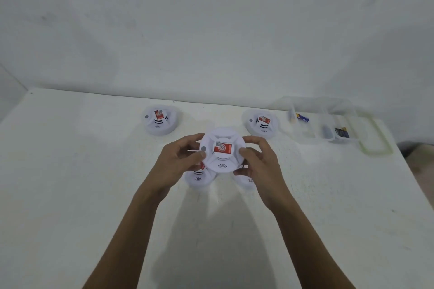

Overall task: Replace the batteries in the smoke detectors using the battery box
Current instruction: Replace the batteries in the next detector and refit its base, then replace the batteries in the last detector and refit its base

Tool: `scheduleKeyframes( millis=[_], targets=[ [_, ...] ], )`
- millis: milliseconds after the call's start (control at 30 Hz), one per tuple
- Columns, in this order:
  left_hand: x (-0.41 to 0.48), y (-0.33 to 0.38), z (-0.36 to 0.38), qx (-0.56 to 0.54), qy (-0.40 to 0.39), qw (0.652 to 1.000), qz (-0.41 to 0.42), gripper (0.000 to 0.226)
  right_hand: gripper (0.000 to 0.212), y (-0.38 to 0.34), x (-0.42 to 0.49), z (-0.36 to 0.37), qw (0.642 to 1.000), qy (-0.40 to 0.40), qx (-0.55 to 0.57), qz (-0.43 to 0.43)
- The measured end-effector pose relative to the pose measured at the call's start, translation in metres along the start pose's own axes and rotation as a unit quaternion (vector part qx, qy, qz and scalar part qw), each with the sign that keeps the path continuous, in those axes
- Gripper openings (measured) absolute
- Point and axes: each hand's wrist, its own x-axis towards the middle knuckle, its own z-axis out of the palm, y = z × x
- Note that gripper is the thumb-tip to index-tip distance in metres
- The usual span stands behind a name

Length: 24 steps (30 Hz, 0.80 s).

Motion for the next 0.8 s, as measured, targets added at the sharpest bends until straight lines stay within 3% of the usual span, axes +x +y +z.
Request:
scheduleKeyframes(
  millis=[233, 533, 800],
  targets=[
    [0.051, -0.008, -0.002, 0.02, 0.098, 0.995, -0.006, 0.025, 0.016, -0.003, 0.052, 0.012, 0.996, 0.057, -0.069, -0.018],
    [0.123, -0.036, -0.004, 0.107, 0.141, 0.984, -0.003, 0.031, 0.019, 0.011, 0.121, 0.023, 0.979, 0.108, -0.172, -0.012],
    [0.149, -0.048, 0.0, 0.182, 0.132, 0.974, -0.009, 0.028, 0.023, 0.025, 0.145, 0.028, 0.96, 0.098, -0.262, 0.016]
  ],
)
